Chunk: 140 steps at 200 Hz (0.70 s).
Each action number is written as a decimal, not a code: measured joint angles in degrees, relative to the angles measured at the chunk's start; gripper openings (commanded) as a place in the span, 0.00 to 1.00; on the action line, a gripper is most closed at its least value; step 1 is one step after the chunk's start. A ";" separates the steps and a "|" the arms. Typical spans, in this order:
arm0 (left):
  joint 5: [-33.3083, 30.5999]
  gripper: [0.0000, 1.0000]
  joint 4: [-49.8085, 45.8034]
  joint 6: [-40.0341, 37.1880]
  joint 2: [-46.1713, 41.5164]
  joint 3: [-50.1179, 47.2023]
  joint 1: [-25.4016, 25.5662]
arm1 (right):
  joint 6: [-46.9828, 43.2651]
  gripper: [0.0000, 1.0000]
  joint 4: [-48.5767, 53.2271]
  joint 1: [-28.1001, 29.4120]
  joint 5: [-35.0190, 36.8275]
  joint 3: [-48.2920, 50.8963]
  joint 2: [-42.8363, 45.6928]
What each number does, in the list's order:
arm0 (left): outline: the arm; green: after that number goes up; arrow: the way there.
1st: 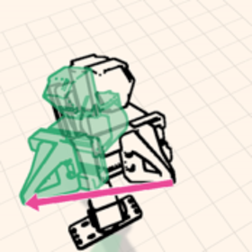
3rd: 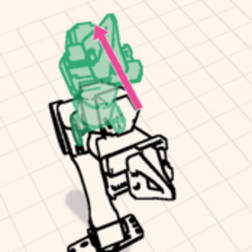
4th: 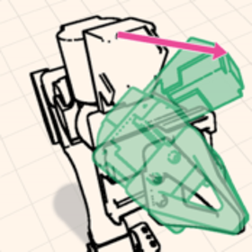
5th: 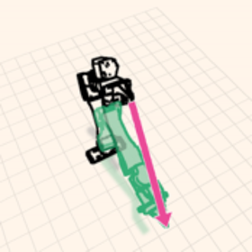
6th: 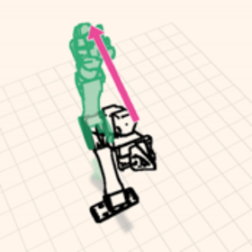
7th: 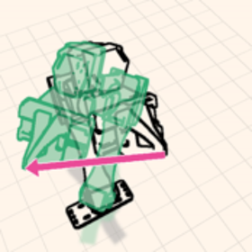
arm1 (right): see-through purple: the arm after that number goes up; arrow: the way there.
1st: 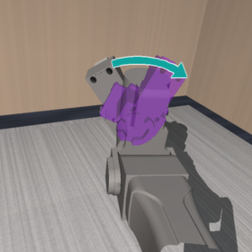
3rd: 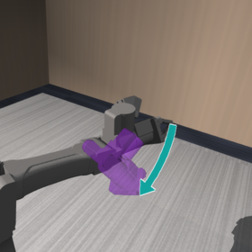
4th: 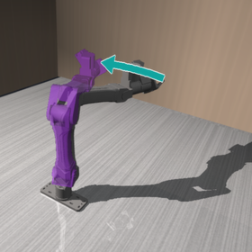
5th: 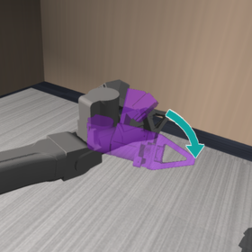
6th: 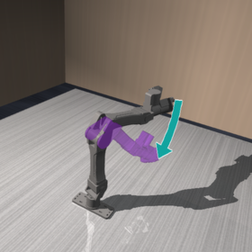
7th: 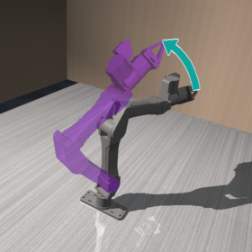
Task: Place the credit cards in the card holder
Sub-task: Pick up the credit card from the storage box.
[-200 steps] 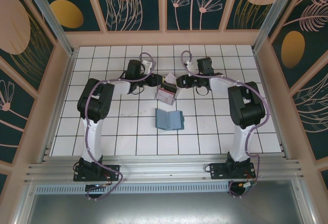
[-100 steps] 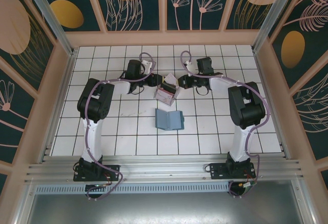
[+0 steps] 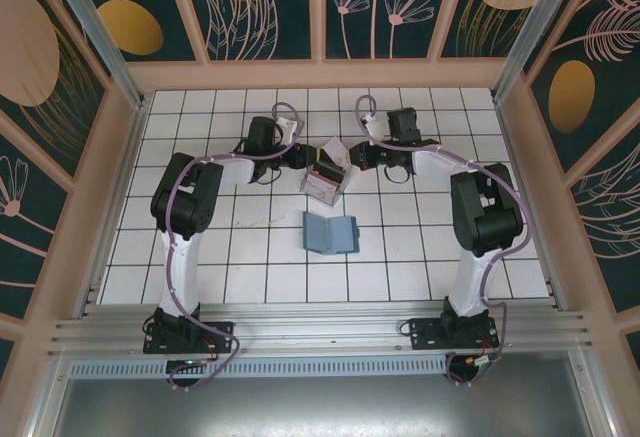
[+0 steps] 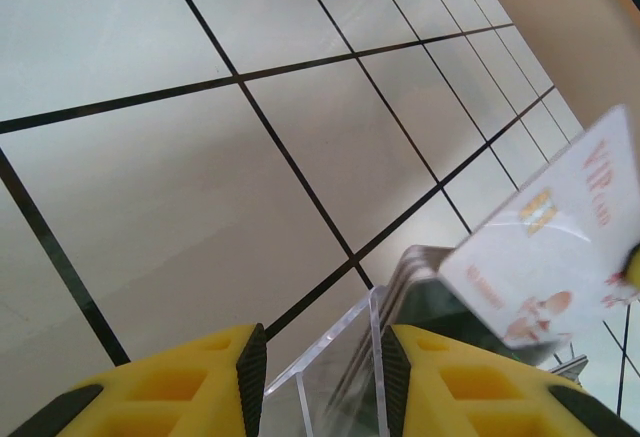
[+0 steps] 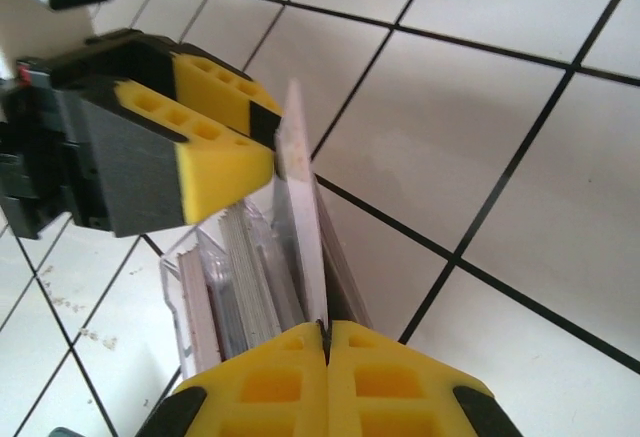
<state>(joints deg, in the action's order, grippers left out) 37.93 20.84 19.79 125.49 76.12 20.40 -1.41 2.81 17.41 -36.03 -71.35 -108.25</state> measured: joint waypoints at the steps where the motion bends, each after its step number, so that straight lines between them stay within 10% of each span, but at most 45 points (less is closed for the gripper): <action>1: 0.00 0.39 0.00 0.00 0.00 0.00 0.00 | 0.00 0.00 0.00 -0.04 -0.09 0.02 0.11; 140: -2.25 0.49 -0.81 3.82 -7.45 -1.86 0.00 | 12.31 0.00 -12.11 -4.07 -9.27 10.84 9.97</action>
<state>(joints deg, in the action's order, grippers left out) 35.68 20.03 23.62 118.04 74.26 20.40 10.90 -9.30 13.34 -45.30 -60.51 -98.28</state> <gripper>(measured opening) 0.488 0.068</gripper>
